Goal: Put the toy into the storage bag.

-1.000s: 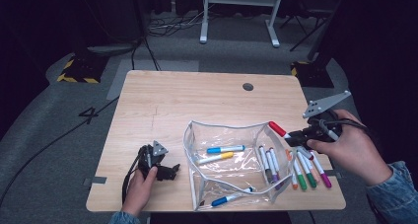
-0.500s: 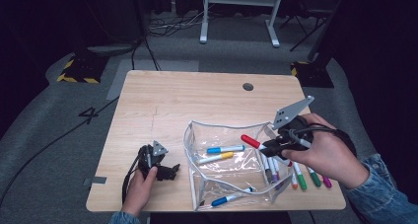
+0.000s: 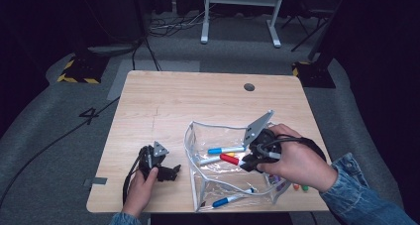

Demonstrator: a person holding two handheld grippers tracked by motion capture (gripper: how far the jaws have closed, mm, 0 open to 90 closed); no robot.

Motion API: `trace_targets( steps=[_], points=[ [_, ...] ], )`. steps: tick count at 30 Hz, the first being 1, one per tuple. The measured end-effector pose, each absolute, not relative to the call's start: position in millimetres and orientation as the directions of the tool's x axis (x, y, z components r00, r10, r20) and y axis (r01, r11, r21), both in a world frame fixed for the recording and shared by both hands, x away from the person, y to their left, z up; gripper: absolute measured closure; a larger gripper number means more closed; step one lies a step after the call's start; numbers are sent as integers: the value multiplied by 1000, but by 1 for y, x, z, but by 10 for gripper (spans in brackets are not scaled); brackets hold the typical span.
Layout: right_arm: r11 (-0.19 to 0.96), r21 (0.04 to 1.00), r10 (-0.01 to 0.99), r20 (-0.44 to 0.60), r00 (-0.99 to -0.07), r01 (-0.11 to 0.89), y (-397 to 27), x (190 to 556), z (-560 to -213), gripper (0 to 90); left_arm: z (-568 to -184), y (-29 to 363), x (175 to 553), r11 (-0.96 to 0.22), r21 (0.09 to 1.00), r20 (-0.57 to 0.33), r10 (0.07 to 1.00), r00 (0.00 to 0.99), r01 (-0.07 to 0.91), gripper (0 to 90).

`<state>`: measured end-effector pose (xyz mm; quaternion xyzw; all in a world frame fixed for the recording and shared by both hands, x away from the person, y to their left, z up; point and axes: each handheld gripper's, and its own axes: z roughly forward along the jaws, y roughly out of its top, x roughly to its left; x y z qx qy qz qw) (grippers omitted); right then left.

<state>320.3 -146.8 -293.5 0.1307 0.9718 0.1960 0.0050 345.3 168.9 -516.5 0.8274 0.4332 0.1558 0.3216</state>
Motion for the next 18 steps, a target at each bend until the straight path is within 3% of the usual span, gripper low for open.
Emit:
trace_targets(
  steps=[18],
  points=[
    [958,231,160,67,-985,172,-112,328,-350,773,-516,169,345,-418,667,-21,817,576,617,1]
  ],
)
